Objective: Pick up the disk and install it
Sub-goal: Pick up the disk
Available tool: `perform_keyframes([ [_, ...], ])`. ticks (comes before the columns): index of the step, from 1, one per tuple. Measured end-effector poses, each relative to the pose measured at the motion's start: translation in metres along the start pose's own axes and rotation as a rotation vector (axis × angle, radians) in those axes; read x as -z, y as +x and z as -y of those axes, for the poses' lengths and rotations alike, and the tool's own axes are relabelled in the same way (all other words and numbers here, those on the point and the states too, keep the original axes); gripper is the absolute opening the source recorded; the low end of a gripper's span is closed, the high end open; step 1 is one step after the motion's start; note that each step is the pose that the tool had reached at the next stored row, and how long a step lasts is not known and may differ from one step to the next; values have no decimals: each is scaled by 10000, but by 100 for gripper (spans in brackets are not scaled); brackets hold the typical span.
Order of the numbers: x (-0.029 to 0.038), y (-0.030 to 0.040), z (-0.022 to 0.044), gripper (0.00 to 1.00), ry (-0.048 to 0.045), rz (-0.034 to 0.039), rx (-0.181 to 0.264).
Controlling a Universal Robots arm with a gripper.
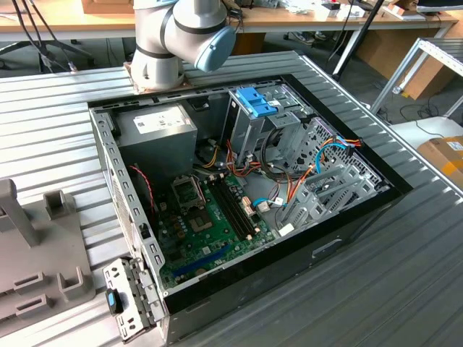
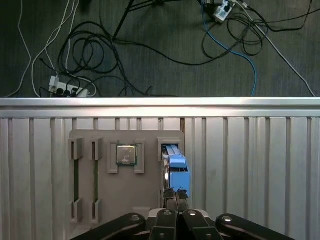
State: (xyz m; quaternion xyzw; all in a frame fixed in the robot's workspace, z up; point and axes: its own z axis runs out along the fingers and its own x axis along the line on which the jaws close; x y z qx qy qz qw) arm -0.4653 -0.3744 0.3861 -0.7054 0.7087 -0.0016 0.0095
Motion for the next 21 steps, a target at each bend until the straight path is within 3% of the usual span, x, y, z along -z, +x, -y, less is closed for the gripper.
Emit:
perform_keyframes([
  [21,-16,-11,16,11,0,0,6],
])
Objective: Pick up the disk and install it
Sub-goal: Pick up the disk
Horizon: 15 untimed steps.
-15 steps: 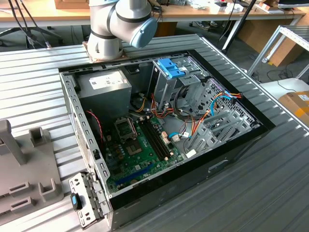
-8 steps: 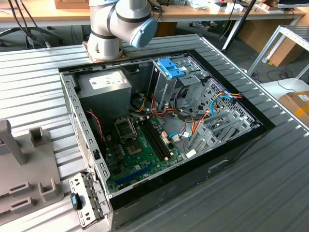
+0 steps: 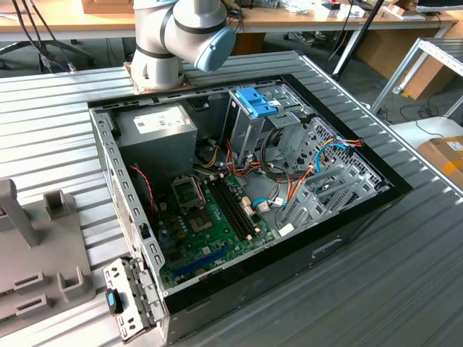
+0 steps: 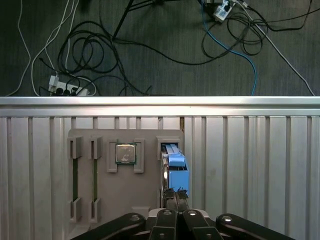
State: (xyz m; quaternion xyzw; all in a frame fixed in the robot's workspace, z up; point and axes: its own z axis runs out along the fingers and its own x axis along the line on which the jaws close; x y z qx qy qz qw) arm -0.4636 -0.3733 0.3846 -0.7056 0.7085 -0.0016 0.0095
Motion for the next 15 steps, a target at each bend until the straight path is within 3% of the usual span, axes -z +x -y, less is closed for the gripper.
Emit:
perform_keyframes([
  [1,0,0,0,11,0,0,0],
  [2,0,0,0,24,0,0,0],
  [5,-1,0,0,42,0,0,0],
  [6,-1,0,0,54,0,0,0],
  [11,-35,0,-1,54,1,13,0],
  [13,-112,1,-2,54,0,48,-1],
  [15,-134,1,-2,54,-2,56,-1],
])
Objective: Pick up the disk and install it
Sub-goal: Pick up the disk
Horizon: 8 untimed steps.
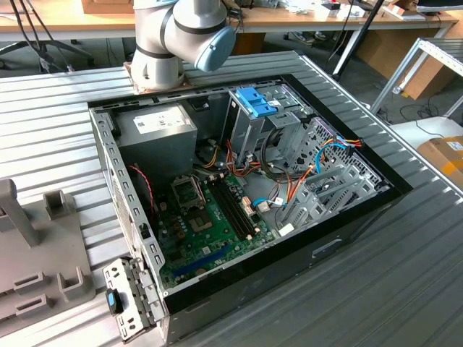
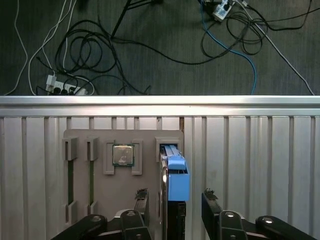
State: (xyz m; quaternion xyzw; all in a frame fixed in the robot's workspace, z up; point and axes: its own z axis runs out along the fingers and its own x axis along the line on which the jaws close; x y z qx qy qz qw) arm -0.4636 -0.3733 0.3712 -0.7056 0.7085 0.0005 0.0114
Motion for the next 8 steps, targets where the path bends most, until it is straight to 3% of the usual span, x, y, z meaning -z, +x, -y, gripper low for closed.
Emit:
perform_keyframes([
  [8,-24,0,-1,54,5,3,0],
])
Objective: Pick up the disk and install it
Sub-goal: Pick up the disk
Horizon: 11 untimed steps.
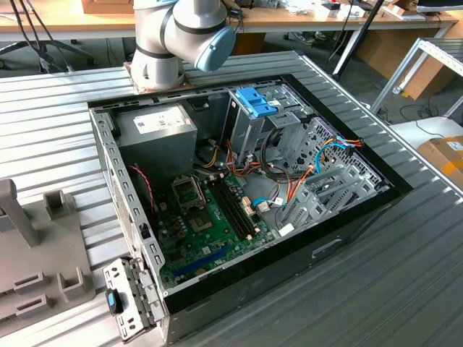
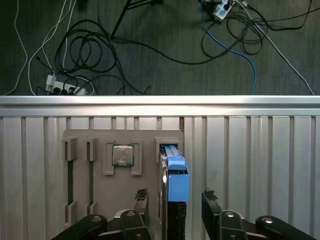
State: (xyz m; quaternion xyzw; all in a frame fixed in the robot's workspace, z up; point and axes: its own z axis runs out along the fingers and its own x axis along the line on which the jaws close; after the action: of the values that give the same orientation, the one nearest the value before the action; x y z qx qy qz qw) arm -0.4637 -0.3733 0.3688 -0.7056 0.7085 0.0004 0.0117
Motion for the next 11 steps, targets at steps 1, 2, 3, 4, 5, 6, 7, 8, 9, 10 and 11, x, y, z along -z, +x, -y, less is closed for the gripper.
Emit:
perform_keyframes([
  [1,-22,0,0,54,-2,-1,0],
  [2,-38,1,0,54,-3,-2,0],
  [3,-40,1,0,54,-6,-2,0],
  [4,-41,1,-1,54,-6,-3,-1],
  [5,-43,1,-1,54,-4,-2,0],
  [6,-44,1,-1,54,-3,-2,0],
  [7,-49,1,-1,54,-4,-2,0],
  [8,-54,1,-1,54,-4,-2,0],
  [9,-55,1,-1,54,-4,-2,0],
  [10,-55,1,-1,54,-3,-2,0],
  [11,-57,1,-1,54,-3,-2,0],
])
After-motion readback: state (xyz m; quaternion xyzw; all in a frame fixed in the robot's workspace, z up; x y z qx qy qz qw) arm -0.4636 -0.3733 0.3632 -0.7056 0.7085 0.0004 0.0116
